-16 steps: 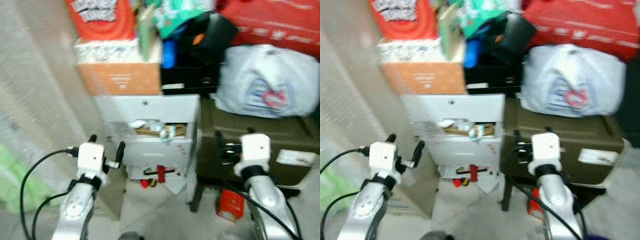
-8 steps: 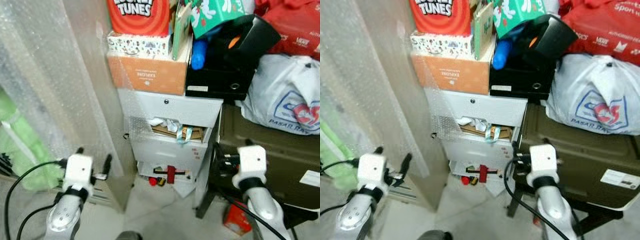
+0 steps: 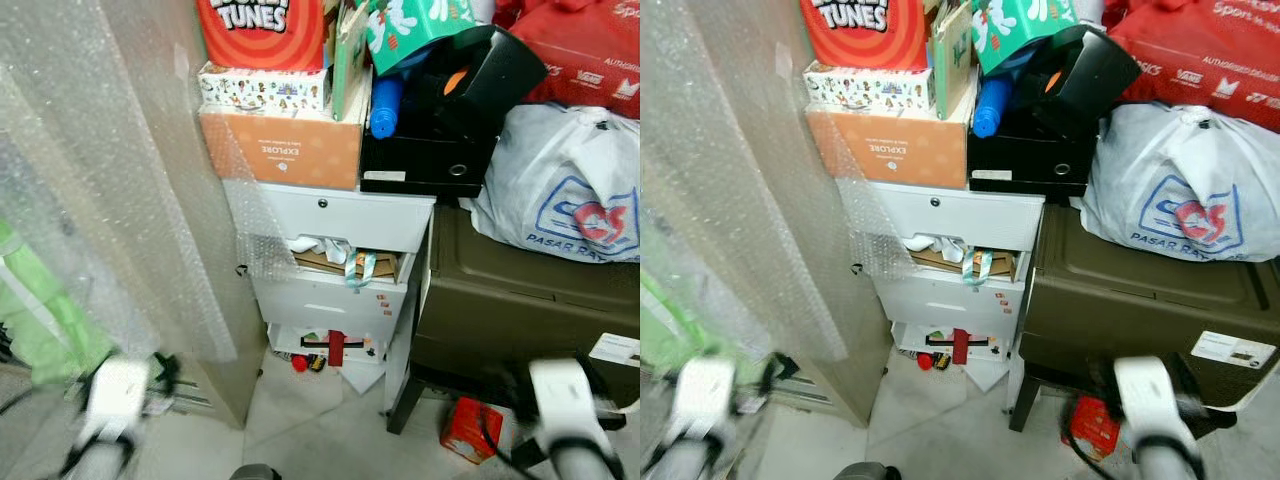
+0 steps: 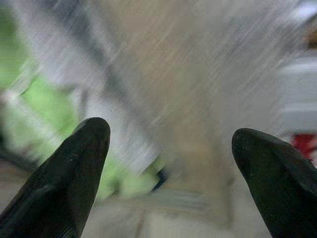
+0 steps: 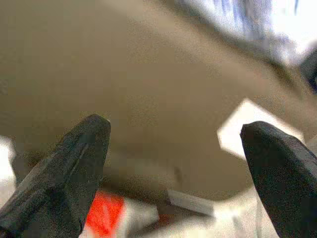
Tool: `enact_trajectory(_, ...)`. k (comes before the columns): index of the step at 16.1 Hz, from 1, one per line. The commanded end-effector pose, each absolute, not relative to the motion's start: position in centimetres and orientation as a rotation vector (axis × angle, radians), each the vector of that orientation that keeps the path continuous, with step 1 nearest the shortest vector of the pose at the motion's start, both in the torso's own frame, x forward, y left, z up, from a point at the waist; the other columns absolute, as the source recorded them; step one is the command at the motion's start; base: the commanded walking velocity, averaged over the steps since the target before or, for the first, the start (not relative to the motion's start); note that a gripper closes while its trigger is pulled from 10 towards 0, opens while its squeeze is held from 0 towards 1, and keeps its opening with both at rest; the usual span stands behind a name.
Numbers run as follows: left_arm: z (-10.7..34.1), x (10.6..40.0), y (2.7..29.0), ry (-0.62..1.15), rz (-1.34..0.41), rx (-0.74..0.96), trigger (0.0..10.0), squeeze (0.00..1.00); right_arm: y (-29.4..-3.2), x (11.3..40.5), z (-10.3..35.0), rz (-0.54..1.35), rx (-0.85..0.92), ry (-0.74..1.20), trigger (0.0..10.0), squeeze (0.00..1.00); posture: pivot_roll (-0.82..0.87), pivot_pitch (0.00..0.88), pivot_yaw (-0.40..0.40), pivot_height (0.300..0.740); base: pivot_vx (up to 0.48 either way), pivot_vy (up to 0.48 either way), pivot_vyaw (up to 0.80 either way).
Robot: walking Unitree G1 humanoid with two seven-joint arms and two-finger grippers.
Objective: Clean up the room
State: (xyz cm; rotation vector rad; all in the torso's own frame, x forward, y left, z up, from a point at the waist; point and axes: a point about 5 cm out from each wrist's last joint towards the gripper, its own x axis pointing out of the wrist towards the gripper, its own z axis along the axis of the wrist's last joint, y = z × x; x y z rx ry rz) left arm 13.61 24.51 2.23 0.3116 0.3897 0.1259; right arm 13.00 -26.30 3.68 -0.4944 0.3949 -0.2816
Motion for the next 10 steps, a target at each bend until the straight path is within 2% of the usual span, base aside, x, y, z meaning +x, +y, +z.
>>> enact_trajectory(1, 2.3, 13.5, 25.2, 0.394, 0.156, 0.338, 10.0, 0.00, -26.5, 13.1, 3.6, -0.292, -0.503, 0.389, 10.0, 0.00, -0.03, 0.006, 0.009, 0.740, 0.000, 0.000, 0.00)
enact_trajectory(3, 0.9, 12.0, 26.0, 0.491, 0.219, 0.351, 10.0, 0.00, -27.4, 11.3, 1.8, -0.336, -0.491, 0.487, 10.0, 0.00, -0.02, 0.003, 0.002, 0.740, 0.000, 0.000, 0.00)
enact_trajectory(5, -1.0, 11.5, 26.7, 0.597, 0.310, 0.336, 10.0, 0.00, -27.8, 10.5, -0.7, -0.394, -0.388, 0.598, 10.0, 0.00, -0.02, 0.000, -0.001, 0.740, 0.000, 0.000, 0.00)
enact_trajectory(8, -2.4, 12.5, 27.2, 0.646, 0.369, 0.354, 10.0, 0.00, -27.7, 10.4, -3.5, -0.375, -0.302, 0.698, 10.0, 0.00, -0.01, 0.000, -0.012, 0.740, 0.000, 0.000, 0.00)
enact_trajectory(10, -4.4, 13.9, 28.1, 0.758, 0.441, 0.337, 10.0, 0.00, -27.5, 10.6, -6.6, -0.332, -0.243, 0.833, 10.0, 0.00, -0.01, 0.000, -0.025, 0.740, 0.000, 0.000, 0.00)
